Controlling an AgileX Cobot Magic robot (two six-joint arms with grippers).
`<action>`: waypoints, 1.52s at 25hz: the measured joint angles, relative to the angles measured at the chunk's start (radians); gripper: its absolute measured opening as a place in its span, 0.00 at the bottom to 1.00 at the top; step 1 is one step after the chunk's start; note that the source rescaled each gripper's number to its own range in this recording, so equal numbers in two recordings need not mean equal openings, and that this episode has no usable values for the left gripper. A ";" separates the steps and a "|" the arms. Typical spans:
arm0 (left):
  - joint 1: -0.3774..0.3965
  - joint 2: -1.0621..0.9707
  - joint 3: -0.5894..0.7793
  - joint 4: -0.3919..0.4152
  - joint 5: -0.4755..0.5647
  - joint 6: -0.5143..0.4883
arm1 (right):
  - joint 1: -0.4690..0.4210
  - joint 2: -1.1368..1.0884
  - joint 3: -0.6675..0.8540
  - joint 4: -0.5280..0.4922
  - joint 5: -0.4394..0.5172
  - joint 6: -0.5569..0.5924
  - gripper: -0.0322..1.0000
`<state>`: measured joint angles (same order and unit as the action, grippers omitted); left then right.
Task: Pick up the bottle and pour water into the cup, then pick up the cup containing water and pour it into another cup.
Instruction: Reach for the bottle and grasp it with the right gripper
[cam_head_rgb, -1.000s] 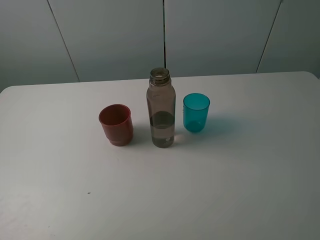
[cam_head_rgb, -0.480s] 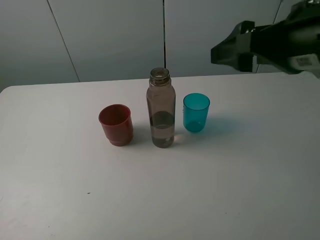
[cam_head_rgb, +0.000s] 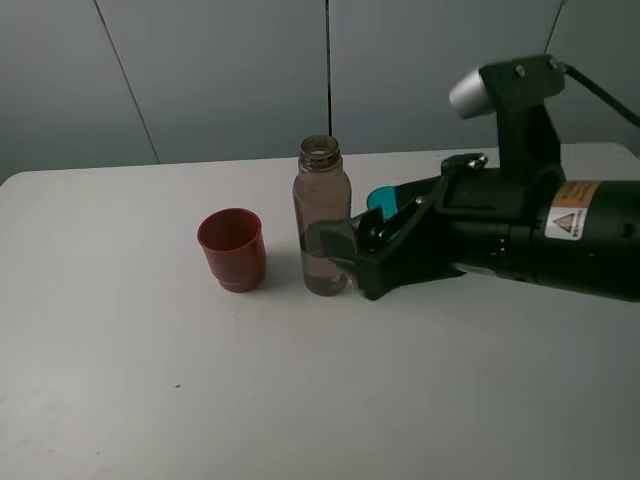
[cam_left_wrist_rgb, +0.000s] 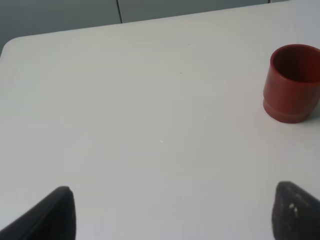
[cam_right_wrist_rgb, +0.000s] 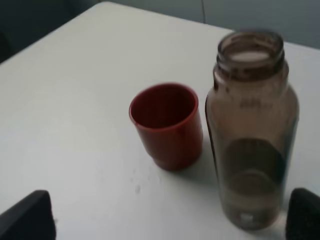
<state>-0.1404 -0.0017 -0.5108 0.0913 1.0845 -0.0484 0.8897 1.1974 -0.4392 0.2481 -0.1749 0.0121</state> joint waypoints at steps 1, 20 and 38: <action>0.000 0.000 0.000 0.000 0.000 0.000 | 0.004 0.015 0.002 0.000 0.000 -0.020 1.00; 0.000 0.000 0.000 0.000 0.000 0.002 | -0.042 0.427 0.006 -0.102 -0.497 0.051 1.00; 0.000 0.000 0.000 0.000 0.000 0.002 | -0.042 0.655 -0.079 -0.024 -0.648 0.129 1.00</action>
<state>-0.1404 -0.0017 -0.5108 0.0913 1.0845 -0.0464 0.8479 1.8524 -0.5184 0.2245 -0.8225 0.1409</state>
